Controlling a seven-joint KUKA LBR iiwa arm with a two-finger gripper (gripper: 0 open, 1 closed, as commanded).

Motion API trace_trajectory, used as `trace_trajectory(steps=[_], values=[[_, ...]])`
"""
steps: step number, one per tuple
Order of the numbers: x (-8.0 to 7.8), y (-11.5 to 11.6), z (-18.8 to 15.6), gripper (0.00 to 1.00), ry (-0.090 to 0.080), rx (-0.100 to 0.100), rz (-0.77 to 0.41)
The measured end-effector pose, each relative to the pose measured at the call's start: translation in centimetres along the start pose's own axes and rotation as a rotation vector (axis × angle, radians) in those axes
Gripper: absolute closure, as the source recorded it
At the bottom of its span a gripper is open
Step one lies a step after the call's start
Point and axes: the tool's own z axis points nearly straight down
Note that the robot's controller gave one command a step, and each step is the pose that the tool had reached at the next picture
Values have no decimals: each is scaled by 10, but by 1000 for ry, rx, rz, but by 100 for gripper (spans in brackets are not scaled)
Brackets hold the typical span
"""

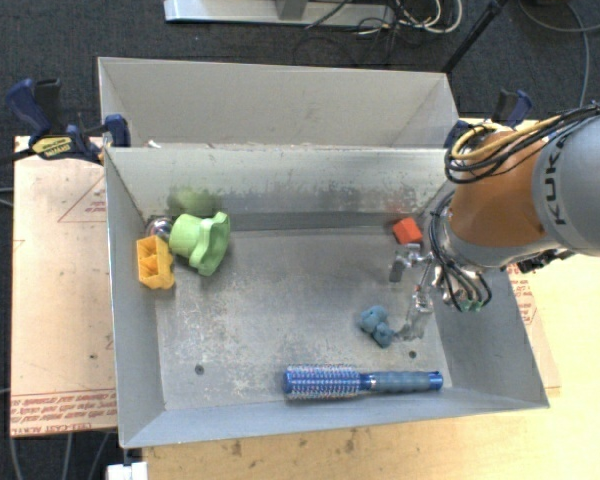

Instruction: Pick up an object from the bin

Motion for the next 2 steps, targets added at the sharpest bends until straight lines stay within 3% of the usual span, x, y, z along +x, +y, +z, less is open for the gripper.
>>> trace_trajectory(steps=[1, 2], values=[[65, 2, 15, 0, -17, -1, 89], [63, 66, -1, 0, -2, -5, 115]])
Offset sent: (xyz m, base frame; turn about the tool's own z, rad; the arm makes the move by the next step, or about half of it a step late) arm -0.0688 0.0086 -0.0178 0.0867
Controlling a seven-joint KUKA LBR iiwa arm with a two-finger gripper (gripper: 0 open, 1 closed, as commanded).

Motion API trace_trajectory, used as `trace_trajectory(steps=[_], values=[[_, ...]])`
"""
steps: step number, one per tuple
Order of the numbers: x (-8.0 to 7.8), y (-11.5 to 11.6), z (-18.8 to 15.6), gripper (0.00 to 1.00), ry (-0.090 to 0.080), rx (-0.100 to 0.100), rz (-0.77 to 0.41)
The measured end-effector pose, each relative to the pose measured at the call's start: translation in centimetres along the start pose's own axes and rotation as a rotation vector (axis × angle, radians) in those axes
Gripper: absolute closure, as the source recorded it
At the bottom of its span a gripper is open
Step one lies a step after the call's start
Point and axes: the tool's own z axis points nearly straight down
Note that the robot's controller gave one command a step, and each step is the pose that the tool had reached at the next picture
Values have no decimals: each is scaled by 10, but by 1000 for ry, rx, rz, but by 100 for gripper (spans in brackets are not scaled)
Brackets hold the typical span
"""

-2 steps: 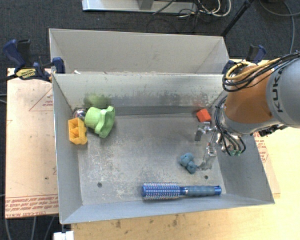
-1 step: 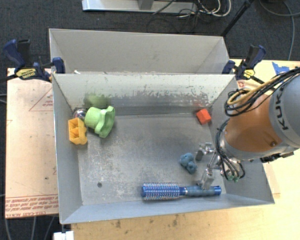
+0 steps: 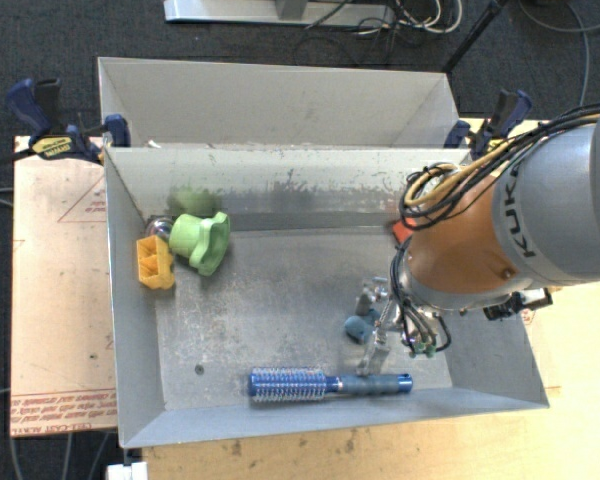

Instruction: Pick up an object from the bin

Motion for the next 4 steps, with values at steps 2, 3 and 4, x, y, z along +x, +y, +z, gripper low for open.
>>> trace_trajectory(steps=[2, 3, 4], values=[[-23, -33, -71, 100, -5, 5, 22], [-12, -26, -138, 100, -5, 3, 19], [-24, -16, -182, 100, -2, 4, -143]])
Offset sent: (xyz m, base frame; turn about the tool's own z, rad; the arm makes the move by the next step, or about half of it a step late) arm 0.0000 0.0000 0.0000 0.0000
